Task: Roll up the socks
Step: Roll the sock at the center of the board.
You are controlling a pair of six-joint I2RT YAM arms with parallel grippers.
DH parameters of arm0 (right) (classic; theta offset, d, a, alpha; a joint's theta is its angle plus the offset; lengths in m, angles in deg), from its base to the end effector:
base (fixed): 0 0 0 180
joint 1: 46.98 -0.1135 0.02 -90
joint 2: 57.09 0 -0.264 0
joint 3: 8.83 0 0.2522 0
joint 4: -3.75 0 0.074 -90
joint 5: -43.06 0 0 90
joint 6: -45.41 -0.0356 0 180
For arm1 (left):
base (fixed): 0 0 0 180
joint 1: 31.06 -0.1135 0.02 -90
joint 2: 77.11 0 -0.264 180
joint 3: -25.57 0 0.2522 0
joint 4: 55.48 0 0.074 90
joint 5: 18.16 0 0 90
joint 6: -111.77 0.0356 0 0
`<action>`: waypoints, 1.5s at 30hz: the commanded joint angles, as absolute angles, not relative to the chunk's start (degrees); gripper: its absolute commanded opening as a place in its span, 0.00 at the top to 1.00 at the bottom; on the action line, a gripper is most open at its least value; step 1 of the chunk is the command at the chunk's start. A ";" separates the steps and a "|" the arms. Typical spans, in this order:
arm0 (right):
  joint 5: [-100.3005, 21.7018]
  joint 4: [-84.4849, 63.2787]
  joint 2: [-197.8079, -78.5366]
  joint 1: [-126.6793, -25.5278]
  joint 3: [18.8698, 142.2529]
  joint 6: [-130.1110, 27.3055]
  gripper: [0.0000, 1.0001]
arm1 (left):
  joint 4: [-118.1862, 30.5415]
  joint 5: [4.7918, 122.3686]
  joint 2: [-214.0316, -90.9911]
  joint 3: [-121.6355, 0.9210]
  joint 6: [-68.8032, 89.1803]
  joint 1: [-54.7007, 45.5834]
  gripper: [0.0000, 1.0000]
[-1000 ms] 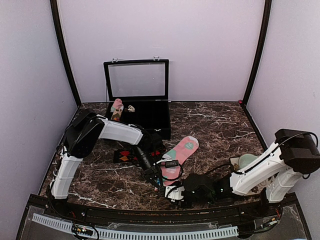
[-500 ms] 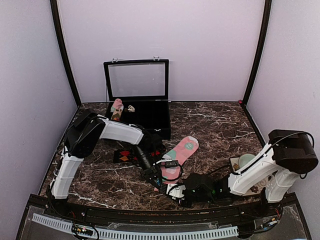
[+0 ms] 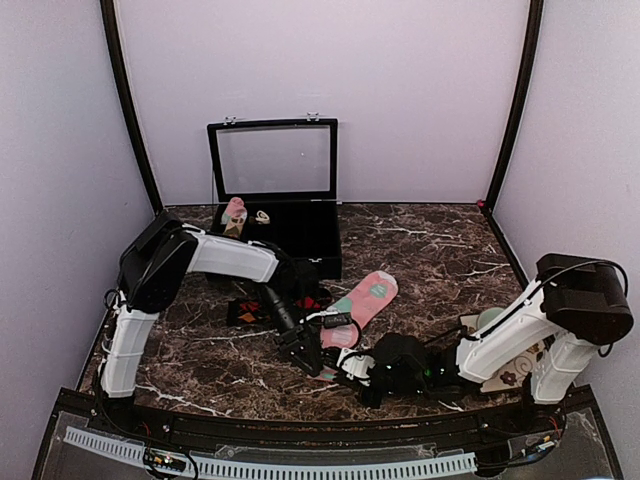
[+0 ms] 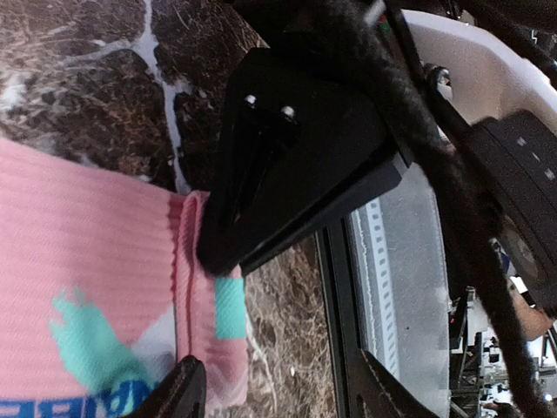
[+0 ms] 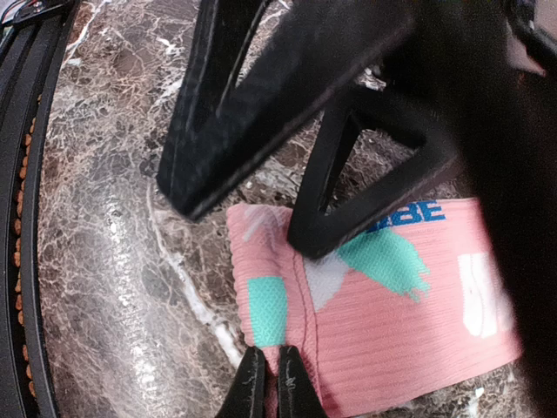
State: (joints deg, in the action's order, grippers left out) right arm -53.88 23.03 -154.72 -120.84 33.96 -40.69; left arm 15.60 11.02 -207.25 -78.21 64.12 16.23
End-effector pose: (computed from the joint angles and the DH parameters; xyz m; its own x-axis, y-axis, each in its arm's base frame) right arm 0.0845 0.2766 0.1054 -0.0983 -0.5825 -0.8068 -0.9351 0.3315 -0.1254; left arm 0.2514 -0.3182 0.1128 -0.3074 0.8172 -0.4875 0.6612 -0.1850 -0.7271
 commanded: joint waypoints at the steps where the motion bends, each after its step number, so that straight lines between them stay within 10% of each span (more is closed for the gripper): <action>1: -48.83 15.13 -155.97 -118.59 33.57 -47.10 1.00 | 10.52 17.12 -198.03 -74.46 62.61 13.16 0.41; 19: -24.14 9.89 -162.61 -105.46 37.39 -68.34 1.00 | -6.23 27.47 -179.75 -54.22 68.16 14.99 0.42; 45: -8.98 13.89 -168.34 -97.51 37.46 -82.98 1.00 | -18.98 42.07 -183.51 -55.43 73.82 22.82 0.57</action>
